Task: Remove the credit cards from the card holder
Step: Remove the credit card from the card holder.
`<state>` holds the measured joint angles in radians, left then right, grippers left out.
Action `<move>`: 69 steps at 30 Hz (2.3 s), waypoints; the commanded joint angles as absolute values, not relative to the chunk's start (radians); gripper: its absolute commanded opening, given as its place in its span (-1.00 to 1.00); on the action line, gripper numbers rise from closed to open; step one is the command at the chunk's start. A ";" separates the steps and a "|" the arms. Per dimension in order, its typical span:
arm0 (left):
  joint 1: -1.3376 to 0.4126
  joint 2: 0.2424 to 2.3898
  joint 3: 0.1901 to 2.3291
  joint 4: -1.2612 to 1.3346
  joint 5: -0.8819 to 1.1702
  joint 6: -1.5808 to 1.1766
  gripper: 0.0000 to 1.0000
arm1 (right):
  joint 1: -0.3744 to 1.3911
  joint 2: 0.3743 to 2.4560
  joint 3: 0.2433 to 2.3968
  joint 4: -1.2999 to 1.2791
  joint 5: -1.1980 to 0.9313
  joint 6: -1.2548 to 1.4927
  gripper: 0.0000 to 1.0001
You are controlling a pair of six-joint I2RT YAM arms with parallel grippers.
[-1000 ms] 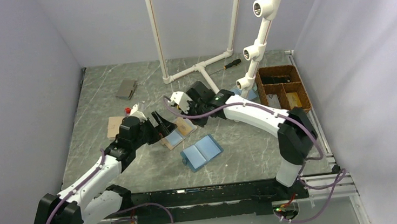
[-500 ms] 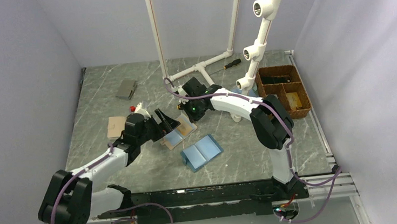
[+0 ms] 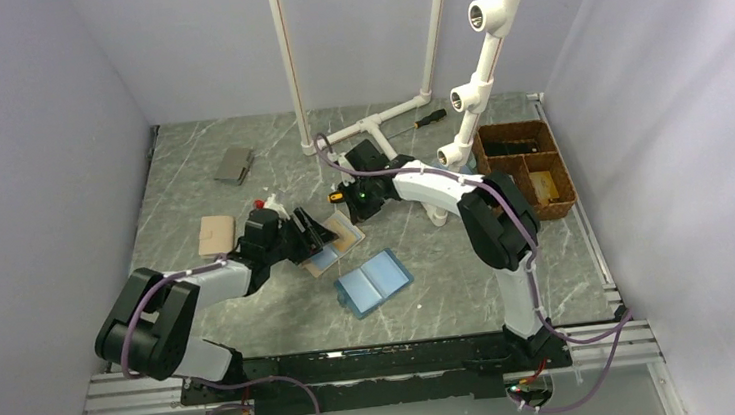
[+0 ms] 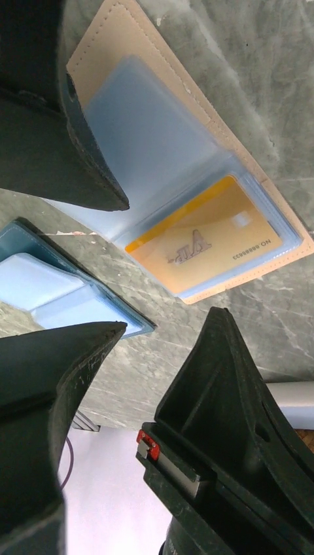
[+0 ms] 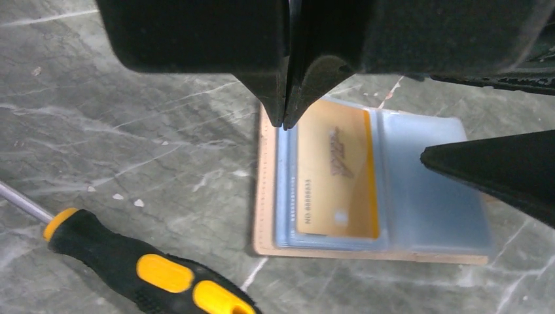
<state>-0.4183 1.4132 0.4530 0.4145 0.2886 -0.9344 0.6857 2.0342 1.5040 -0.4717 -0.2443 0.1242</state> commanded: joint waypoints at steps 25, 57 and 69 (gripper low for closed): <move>-0.403 1.589 0.616 0.219 0.226 -0.986 0.13 | 0.676 2.116 1.528 -0.452 -0.312 0.150 -1.00; -0.348 1.509 0.535 0.317 0.282 -0.956 0.02 | 0.685 2.086 1.560 -0.492 -0.306 0.114 -1.00; -0.348 1.522 0.534 0.385 0.326 -0.957 0.01 | 0.672 2.046 1.555 -0.480 -0.305 0.108 -1.00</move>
<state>-0.3519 1.5200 0.5362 0.3351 0.3023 -0.9768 0.6754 2.1098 1.5311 -0.4770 -0.3122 0.1181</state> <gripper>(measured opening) 0.506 0.007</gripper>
